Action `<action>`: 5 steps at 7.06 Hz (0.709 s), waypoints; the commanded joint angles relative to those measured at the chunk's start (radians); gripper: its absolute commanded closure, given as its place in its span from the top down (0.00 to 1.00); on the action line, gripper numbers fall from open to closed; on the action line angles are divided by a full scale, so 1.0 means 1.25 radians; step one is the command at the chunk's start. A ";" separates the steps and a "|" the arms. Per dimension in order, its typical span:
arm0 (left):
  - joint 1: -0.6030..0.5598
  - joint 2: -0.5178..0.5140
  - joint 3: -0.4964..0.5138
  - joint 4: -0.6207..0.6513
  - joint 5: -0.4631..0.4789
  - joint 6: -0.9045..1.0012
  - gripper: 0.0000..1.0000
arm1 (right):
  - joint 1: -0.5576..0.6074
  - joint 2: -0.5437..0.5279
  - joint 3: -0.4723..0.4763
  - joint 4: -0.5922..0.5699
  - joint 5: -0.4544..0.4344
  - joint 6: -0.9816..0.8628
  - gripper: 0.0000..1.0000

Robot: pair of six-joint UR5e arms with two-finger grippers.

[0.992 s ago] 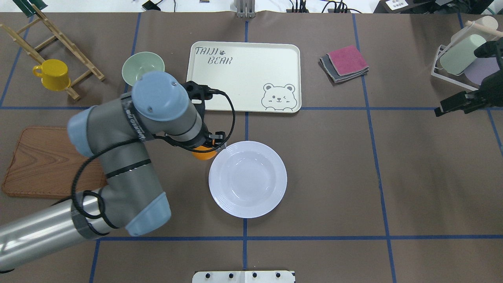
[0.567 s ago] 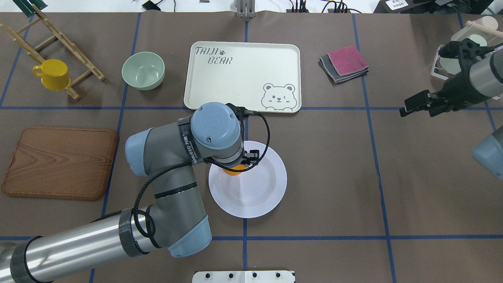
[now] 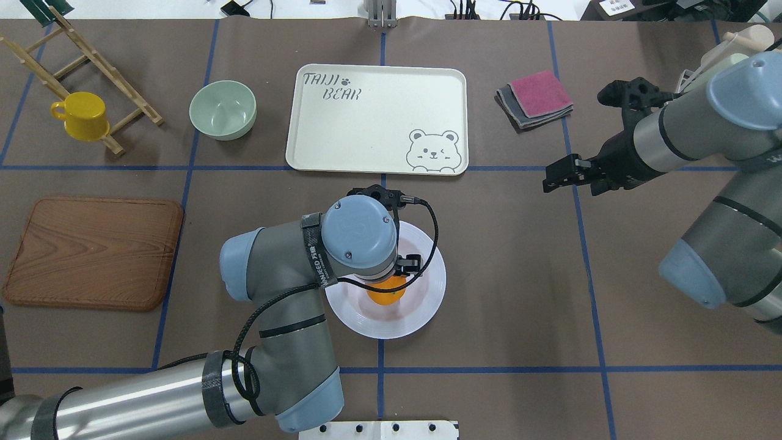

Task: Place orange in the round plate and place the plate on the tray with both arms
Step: 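Carry the orange onto the white plate with the left gripper while the right arm approaches, then release the orange, withdraw the left arm while the right gripper approaches the plate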

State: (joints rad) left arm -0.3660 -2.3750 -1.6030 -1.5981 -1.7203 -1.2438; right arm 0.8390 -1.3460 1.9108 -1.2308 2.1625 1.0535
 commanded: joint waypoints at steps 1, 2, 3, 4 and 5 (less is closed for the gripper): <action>-0.048 0.015 -0.071 0.016 -0.019 0.045 1.00 | -0.034 0.029 0.022 -0.001 -0.013 0.037 1.00; -0.120 0.075 -0.134 0.050 -0.103 0.121 1.00 | -0.061 0.032 0.038 0.000 -0.044 0.093 1.00; -0.205 0.140 -0.190 0.071 -0.167 0.239 1.00 | -0.107 0.053 0.043 0.000 -0.103 0.152 1.00; -0.295 0.191 -0.198 0.079 -0.219 0.361 1.00 | -0.161 0.067 0.057 0.000 -0.172 0.200 1.00; -0.378 0.252 -0.198 0.081 -0.237 0.495 1.00 | -0.214 0.072 0.065 0.031 -0.250 0.277 1.00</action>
State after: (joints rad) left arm -0.7095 -2.1489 -1.8363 -1.5063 -1.9663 -0.8193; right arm 0.6510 -1.2697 1.9772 -1.2212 1.9612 1.2965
